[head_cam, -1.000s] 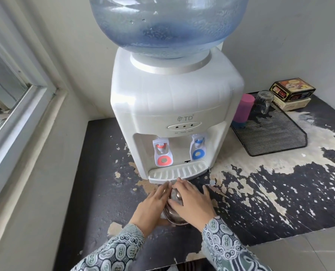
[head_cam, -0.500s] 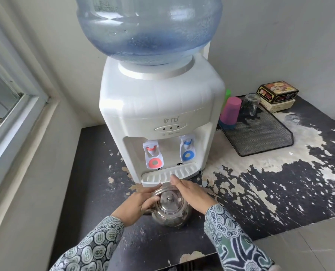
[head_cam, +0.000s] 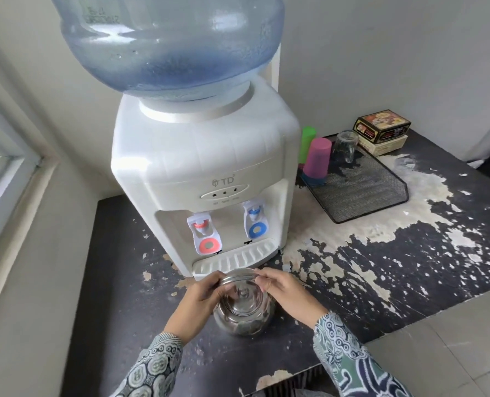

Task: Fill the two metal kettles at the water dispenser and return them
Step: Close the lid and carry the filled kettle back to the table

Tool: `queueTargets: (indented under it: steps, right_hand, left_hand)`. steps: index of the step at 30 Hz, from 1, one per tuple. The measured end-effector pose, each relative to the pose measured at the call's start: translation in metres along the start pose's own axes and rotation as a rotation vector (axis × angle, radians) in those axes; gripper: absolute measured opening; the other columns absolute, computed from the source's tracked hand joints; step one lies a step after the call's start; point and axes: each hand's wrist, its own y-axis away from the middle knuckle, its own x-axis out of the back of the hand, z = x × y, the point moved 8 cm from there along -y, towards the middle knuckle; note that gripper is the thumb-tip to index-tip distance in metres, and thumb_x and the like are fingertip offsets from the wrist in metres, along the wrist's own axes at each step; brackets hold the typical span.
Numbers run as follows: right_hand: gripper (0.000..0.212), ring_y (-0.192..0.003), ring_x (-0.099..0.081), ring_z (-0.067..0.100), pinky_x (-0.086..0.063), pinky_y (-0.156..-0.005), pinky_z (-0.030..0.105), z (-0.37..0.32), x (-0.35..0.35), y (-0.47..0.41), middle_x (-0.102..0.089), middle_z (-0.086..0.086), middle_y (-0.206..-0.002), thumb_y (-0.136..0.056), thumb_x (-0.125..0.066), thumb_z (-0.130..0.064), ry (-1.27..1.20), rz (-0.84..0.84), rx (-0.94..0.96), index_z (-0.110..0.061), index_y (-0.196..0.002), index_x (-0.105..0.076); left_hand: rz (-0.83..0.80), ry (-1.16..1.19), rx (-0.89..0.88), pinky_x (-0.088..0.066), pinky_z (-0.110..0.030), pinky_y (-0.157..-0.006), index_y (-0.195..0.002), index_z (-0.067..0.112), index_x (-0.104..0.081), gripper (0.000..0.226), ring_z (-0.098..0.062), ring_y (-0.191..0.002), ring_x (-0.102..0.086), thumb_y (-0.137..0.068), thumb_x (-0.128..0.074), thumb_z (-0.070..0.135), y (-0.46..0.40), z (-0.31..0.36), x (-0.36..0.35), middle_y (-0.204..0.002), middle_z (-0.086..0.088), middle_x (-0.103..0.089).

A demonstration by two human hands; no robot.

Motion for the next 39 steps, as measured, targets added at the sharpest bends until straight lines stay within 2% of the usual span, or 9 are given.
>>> queueTargets:
  steps: [4,7,11,15,18,22,28,32,39]
  right_hand:
    - [0.014,-0.091,-0.056,-0.017,-0.04,-0.083,0.003,0.008,0.033,0.016,-0.06,-0.022,-0.098,-0.089,-0.049,-0.029,-0.054,0.073,0.002,-0.035,-0.099,-0.057]
    - [0.015,-0.096,-0.057,-0.012,-0.041,-0.082,0.004,0.013,0.067,0.036,-0.059,-0.022,-0.1,-0.085,-0.051,-0.031,-0.099,0.153,0.012,-0.034,-0.099,-0.056]
    - [0.029,-0.1,-0.058,-0.007,-0.044,-0.088,0.011,0.035,0.125,0.08,-0.06,-0.022,-0.103,-0.076,-0.05,-0.045,-0.145,0.271,0.027,-0.034,-0.102,-0.058]
    - [0.047,-0.101,-0.057,-0.004,-0.043,-0.087,0.01,0.065,0.19,0.14,-0.059,-0.018,-0.109,-0.076,-0.049,-0.047,-0.135,0.363,0.015,-0.023,-0.116,-0.058]
    - [0.034,-0.1,-0.061,0.007,-0.046,-0.091,0.022,0.093,0.244,0.195,-0.065,-0.008,-0.105,-0.077,-0.05,-0.049,-0.161,0.449,-0.002,-0.03,-0.103,-0.06]
    - [0.017,-0.093,-0.061,0.007,-0.044,-0.083,0.013,0.126,0.317,0.28,-0.067,0.004,-0.105,-0.089,-0.051,-0.031,-0.187,0.595,-0.034,-0.023,-0.1,-0.061]
    - [0.024,-0.084,-0.061,0.006,-0.046,-0.078,0.016,0.171,0.403,0.392,-0.065,0.005,-0.091,-0.091,-0.049,-0.027,-0.198,0.804,-0.089,-0.008,-0.096,-0.062]
    - [0.02,-0.082,-0.06,-0.004,-0.045,-0.077,0.009,0.202,0.457,0.464,-0.066,-0.002,-0.092,-0.092,-0.049,-0.026,-0.204,0.99,-0.128,-0.013,-0.098,-0.064]
    - [0.019,-0.072,-0.056,0.0,-0.042,-0.07,0.014,0.252,0.565,0.558,-0.061,-0.008,-0.078,-0.091,-0.049,-0.027,-0.199,1.231,-0.156,-0.017,-0.089,-0.065]
  left_hand:
    - [-0.052,0.023,-0.017,-0.052,-0.024,-0.07,-0.083,0.012,-0.06,0.015,-0.011,-0.077,-0.066,-0.087,-0.054,0.025,-0.012,0.023,-0.027,-0.076,0.001,-0.071]
    - [-0.11,0.027,-0.054,-0.053,-0.026,-0.073,-0.088,0.014,-0.062,0.021,-0.012,-0.078,-0.067,-0.082,-0.054,0.032,-0.022,0.051,-0.055,-0.075,0.0,-0.071]
    - [-0.213,-0.019,-0.114,-0.053,-0.038,-0.081,-0.089,0.017,-0.064,0.024,-0.019,-0.082,-0.068,-0.081,-0.055,0.038,-0.034,0.094,-0.113,-0.081,-0.005,-0.071]
    - [-0.362,-0.103,-0.162,-0.055,-0.032,-0.076,-0.091,0.021,-0.063,0.017,-0.013,-0.082,-0.068,-0.083,-0.053,0.033,-0.041,0.143,-0.195,-0.084,0.001,-0.07]
    - [-0.464,-0.171,-0.235,-0.05,-0.015,-0.064,-0.089,0.025,-0.06,0.013,-0.002,-0.074,-0.066,-0.09,-0.052,0.015,-0.043,0.183,-0.267,-0.077,0.009,-0.069]
    - [-0.617,-0.168,-0.33,-0.05,-0.011,-0.06,-0.091,0.016,-0.06,0.015,-0.005,-0.074,-0.067,-0.091,-0.049,0.006,-0.041,0.242,-0.372,-0.09,-0.007,-0.069]
    - [-0.839,-0.108,-0.455,-0.05,-0.03,-0.071,-0.088,0.007,-0.061,0.016,-0.015,-0.075,-0.062,-0.087,-0.054,0.021,-0.033,0.311,-0.514,-0.084,-0.014,-0.066]
    - [-0.976,-0.108,-0.526,-0.048,-0.022,-0.064,-0.082,0.015,-0.061,0.009,-0.003,-0.068,-0.06,-0.089,-0.055,0.014,-0.03,0.353,-0.612,-0.071,0.008,-0.063]
    - [-1.021,-0.141,-0.718,-0.044,-0.017,-0.062,-0.081,0.035,-0.057,0.021,-0.001,-0.062,-0.055,-0.09,-0.054,0.016,-0.041,0.429,-0.771,-0.067,0.019,-0.061]
